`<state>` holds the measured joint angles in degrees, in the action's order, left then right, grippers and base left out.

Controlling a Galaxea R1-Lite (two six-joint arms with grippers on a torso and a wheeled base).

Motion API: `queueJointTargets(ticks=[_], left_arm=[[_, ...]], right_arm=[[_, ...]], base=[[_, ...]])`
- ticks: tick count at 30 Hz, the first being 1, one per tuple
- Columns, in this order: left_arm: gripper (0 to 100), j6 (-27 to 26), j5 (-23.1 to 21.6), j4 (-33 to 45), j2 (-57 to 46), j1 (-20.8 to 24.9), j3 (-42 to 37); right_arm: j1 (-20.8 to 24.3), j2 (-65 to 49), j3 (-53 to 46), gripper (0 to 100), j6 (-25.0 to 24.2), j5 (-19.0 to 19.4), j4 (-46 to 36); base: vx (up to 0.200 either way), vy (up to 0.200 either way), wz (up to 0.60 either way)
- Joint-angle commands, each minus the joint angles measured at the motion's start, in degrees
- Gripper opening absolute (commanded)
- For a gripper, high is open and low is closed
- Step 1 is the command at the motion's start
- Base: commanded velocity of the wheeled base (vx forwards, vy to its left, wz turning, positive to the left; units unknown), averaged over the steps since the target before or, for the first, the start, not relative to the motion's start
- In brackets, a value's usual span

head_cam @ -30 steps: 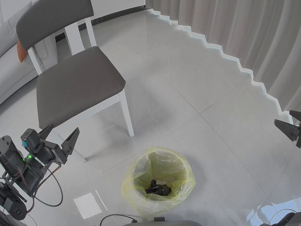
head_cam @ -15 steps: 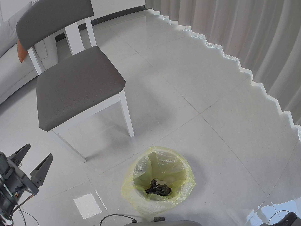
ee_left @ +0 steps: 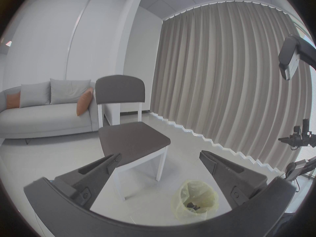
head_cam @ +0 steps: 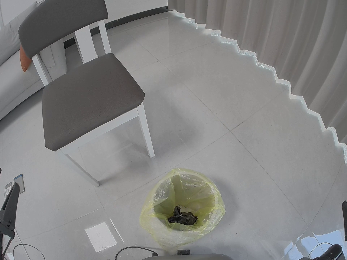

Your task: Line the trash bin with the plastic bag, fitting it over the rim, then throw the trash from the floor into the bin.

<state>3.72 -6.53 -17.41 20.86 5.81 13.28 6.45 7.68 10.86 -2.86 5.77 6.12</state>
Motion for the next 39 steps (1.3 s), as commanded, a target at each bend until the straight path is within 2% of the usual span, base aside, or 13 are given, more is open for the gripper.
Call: queueJointTargets(ticks=[1,3,7,15,17,21,22,25,26,29,33,35,39], left_arm=[[100,-0.9,-0.4,0.8,-4.2,-1.3,-0.5],[100,-1.5,-0.2,1.2,-5.7,-1.8,-1.6],[100,-1.6,-0.5,1.9,-8.3,-3.8,-3.0],[100,-1.8,-0.8,5.9,-14.4,-5.1,-5.4],[100,-1.7,-0.9,7.7,-17.7,-7.4,-6.7],[100,-2.8,0.1,6.9,-17.9,-7.5,-11.1],[100,-4.1,0.6,6.2,-17.9,-7.4,-13.1],[100,-4.8,3.5,8.2,-17.9,-7.5,-13.3],[100,-4.9,7.9,11.1,-17.9,-7.6,-13.3],[100,-4.0,15.1,14.1,-17.9,-7.5,-13.3],[100,-4.2,14.3,14.0,-17.9,-7.7,-13.3],[100,-3.5,12.2,14.2,-17.9,-7.7,-13.3],[100,-1.3,9.4,17.1,-17.8,-7.9,-13.3]], right_arm=[[-0.1,-1.5,-10.9,100,2.5,-3.6,9.9],[-0.6,-1.5,-10.9,100,2.4,-4.1,9.7],[-8.0,-5.0,-10.9,100,3.0,-0.5,7.1],[-6.4,-7.3,-10.9,100,-1.0,-0.1,-2.3],[-6.4,-7.3,-10.8,100,-2.1,-2.7,-2.2],[-6.4,-7.3,-10.8,100,-2.4,-5.9,-2.2],[-6.4,-7.3,-10.7,100,-2.3,-8.2,-2.5],[-6.4,-7.4,-10.6,100,-2.1,-10.0,-2.7],[-6.4,-7.4,-10.6,100,-1.8,-10.1,-2.7],[-6.4,-7.4,-10.6,100,-1.5,-10.0,-2.8],[-6.4,-7.4,-10.6,100,-2.2,-10.1,-2.7],[-6.4,-7.4,-10.6,100,-2.3,-10.1,-2.8],[-6.4,-7.4,-10.6,100,0.8,-10.2,-2.5]], base=[[0.000,0.000,0.00],[0.000,0.000,0.00],[0.000,0.000,0.00],[0.000,0.000,0.00],[0.000,0.000,0.00],[0.000,0.000,0.00],[0.000,0.000,0.00],[0.000,0.000,0.00],[0.000,0.000,0.00],[0.000,0.000,0.00],[0.000,0.000,0.00],[0.000,0.000,0.00],[0.000,0.000,0.00]])
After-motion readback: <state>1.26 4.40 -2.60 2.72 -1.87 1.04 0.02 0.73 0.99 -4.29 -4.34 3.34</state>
